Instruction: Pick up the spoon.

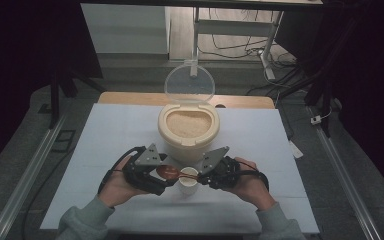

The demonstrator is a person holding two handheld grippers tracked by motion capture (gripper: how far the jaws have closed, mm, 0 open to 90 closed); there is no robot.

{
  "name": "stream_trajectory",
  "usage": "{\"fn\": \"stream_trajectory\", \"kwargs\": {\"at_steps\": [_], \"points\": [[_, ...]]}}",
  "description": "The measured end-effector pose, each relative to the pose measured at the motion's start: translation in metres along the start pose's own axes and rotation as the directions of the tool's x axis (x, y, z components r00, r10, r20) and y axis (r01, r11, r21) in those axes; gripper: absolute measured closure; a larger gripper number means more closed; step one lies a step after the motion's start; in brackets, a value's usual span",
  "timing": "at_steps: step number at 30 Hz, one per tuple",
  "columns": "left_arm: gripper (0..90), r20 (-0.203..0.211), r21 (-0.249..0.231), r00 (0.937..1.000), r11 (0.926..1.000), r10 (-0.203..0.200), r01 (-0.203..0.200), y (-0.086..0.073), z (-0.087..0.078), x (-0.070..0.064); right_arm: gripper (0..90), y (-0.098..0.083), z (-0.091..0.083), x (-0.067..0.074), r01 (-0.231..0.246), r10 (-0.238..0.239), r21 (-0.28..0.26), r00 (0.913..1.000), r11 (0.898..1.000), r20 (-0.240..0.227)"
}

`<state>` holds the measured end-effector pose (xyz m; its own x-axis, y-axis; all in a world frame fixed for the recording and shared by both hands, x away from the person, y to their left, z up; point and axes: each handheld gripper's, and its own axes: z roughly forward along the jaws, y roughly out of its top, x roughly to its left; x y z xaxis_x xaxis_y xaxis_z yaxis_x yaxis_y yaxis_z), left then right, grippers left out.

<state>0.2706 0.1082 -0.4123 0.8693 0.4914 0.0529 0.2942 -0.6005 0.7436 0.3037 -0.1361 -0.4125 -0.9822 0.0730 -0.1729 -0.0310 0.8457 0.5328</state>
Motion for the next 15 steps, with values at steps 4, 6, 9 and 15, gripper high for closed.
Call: {"fn": "stream_trajectory", "kwargs": {"at_steps": [4, 6, 9, 15], "points": [[23.5, 0.02, 0.038, 0.9994, 0.9989, 0.027, -0.027, 0.007, 0.011, -0.002, 78.5, 0.002, 0.002, 0.002, 0.01, -0.01, 0.006, 1.0, 1.0, 0.001], [25.2, 0.031, 0.073, 0.9984, 0.9961, 0.047, -0.05, 0.009, 0.016, -0.003, 78.5, 0.003, 0.002, 0.004, 0.019, -0.019, 0.011, 0.9998, 1.0, 0.003], [28.8, 0.043, 0.091, 0.9975, 0.9941, 0.056, -0.06, 0.011, 0.019, -0.003, 78.5, 0.005, 0.003, 0.006, 0.031, -0.031, 0.017, 0.9995, 0.999, 0.007], [37.1, 0.09, 0.15, 0.9919, 0.9834, 0.089, -0.102, 0.013, 0.029, -0.004, 78.5, 0.008, 0.008, 0.009, 0.058, -0.059, 0.033, 0.9982, 0.998, 0.01]]}}
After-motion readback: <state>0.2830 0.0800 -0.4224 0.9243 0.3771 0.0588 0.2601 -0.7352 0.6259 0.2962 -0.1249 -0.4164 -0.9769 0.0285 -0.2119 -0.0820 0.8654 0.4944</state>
